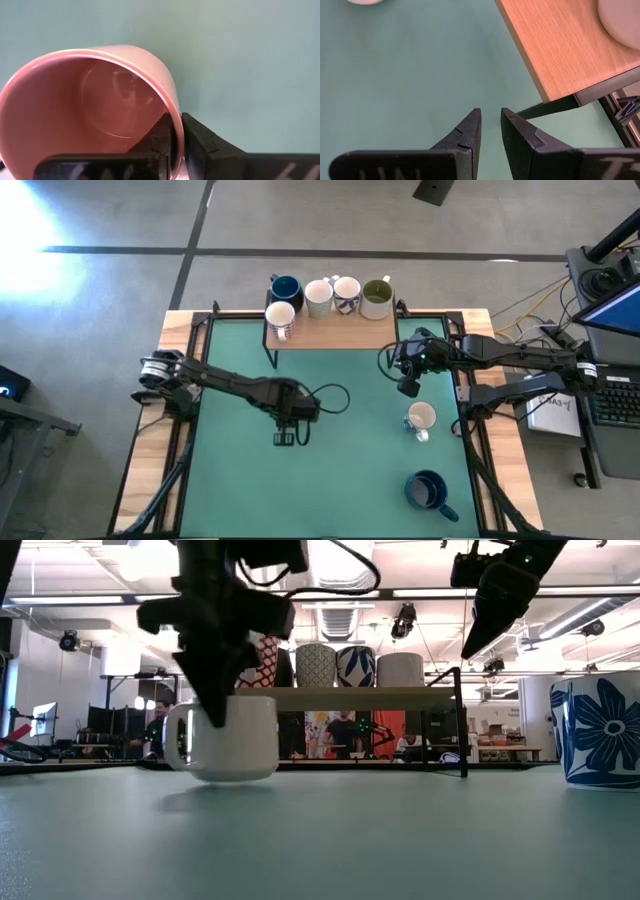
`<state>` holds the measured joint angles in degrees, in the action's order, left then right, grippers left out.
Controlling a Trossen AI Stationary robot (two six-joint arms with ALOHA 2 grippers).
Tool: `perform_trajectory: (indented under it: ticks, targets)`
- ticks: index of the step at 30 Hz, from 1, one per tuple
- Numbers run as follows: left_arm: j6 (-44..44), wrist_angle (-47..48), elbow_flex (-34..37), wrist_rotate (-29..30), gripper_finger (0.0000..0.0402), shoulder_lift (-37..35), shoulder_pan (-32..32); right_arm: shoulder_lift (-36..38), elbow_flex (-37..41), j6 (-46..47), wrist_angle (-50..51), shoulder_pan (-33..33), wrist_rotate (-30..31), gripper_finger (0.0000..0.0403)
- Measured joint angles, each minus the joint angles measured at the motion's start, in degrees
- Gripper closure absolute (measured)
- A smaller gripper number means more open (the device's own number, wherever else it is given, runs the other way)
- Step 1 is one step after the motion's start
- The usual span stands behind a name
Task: Place coffee mugs
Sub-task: Put the brown mug on the shelf
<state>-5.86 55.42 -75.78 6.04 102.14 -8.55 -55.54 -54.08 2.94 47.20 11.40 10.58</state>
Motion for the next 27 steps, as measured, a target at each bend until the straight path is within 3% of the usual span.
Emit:
perform_trajectory:
  ticks: [17, 27]
  targets:
    - [10.89, 11.82, -18.53, -2.21, 0.0395, 0.07, 1.0, -0.01, 0.0, 0.0, 0.02, 0.0, 0.0, 0.0339]
    - [20.41, 13.36, -22.13, 3.96, 0.0394, 0.06, 2.99, -0.01, 0.0, 0.0, 0.02, 0.0, 0.01, 0.0339]
